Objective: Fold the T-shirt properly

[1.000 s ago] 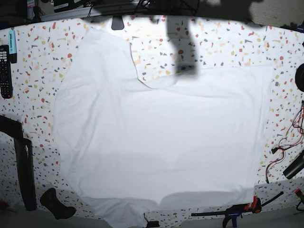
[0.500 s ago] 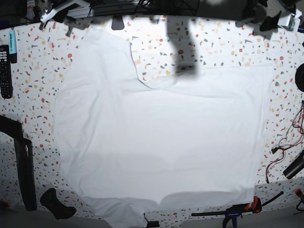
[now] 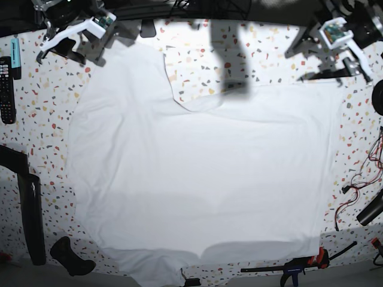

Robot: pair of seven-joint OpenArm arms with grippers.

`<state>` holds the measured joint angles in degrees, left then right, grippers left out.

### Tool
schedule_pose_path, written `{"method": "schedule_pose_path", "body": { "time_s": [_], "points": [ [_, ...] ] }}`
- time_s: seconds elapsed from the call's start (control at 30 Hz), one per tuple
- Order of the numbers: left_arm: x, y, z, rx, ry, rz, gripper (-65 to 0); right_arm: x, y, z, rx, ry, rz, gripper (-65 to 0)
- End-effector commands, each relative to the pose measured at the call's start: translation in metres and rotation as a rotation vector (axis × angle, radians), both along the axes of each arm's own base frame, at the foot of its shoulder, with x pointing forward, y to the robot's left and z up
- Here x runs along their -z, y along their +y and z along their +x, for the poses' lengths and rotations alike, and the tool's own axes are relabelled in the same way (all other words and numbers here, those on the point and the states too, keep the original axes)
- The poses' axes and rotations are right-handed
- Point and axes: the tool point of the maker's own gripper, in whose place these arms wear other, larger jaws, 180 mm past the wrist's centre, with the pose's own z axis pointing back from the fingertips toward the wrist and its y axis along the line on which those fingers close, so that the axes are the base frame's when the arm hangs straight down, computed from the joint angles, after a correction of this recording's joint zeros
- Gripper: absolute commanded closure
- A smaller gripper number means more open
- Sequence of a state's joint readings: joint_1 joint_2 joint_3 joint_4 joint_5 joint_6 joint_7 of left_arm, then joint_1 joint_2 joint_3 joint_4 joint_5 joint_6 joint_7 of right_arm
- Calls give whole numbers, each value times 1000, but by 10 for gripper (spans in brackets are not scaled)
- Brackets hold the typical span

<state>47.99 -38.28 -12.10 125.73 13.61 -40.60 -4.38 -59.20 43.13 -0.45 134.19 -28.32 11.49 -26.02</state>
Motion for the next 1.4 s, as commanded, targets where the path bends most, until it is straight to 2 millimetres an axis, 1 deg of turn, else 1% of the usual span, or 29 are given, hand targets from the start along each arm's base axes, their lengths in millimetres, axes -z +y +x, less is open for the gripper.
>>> {"method": "schedule_pose_path", "body": {
  "time_s": [0.0,0.07,0.1,0.2,0.27,0.37,0.43,0.5,0.67,0.77,0.93,1.0,1.03,1.07,1.1,1.2,1.23,1.37],
  "points": [
    [-4,-2,7,3,-45,-1,-338,-7,2,3,-4,-28,6,-329],
    [9,4,20,-33,-92,49,-338,-8,1,4,0,-33,8,-329],
    [17,10,28,-71,-112,85,-338,-8,1,4,0,-33,8,-329],
    [45,41,53,-248,-130,187,-338,-7,2,3,12,-33,15,-329],
    [65,59,61,-319,-111,248,-338,-6,2,1,32,-33,26,-329],
    [91,76,66,-293,-131,383,-338,-5,3,0,62,-33,42,-329],
    [101,86,69,-266,-149,463,-338,-5,4,-1,77,-33,50,-329],
    [106,92,71,-267,-149,487,-338,-4,4,-2,87,-32,56,-329],
    [106,100,83,-285,-163,500,-338,-4,5,-3,95,-28,67,-329],
    [109,108,88,-300,-160,516,-338,-4,5,-3,95,-28,67,-329],
    [126,129,84,-325,-115,559,-338,-4,5,-3,95,-28,67,-329],
    [129,132,82,-328,-103,566,-338,-4,5,-3,95,-27,67,-329],
    [130,132,82,-329,-102,567,-328,-4,5,-3,95,-27,67,-329],
    [129,132,82,-328,-103,566,-298,-4,5,-3,95,-27,67,-329],
    [129,131,82,-324,-106,560,-249,-4,5,-3,95,-27,67,-329],
    [127,121,83,-294,-124,519,-58,-2,5,-4,100,-19,66,-329],
    [126,119,84,-287,-129,508,-6,-1,5,-5,99,-9,67,-329],
    [124,115,85,-279,-138,496,0,6,13,-13,89,57,116,-329]
  ]
}}
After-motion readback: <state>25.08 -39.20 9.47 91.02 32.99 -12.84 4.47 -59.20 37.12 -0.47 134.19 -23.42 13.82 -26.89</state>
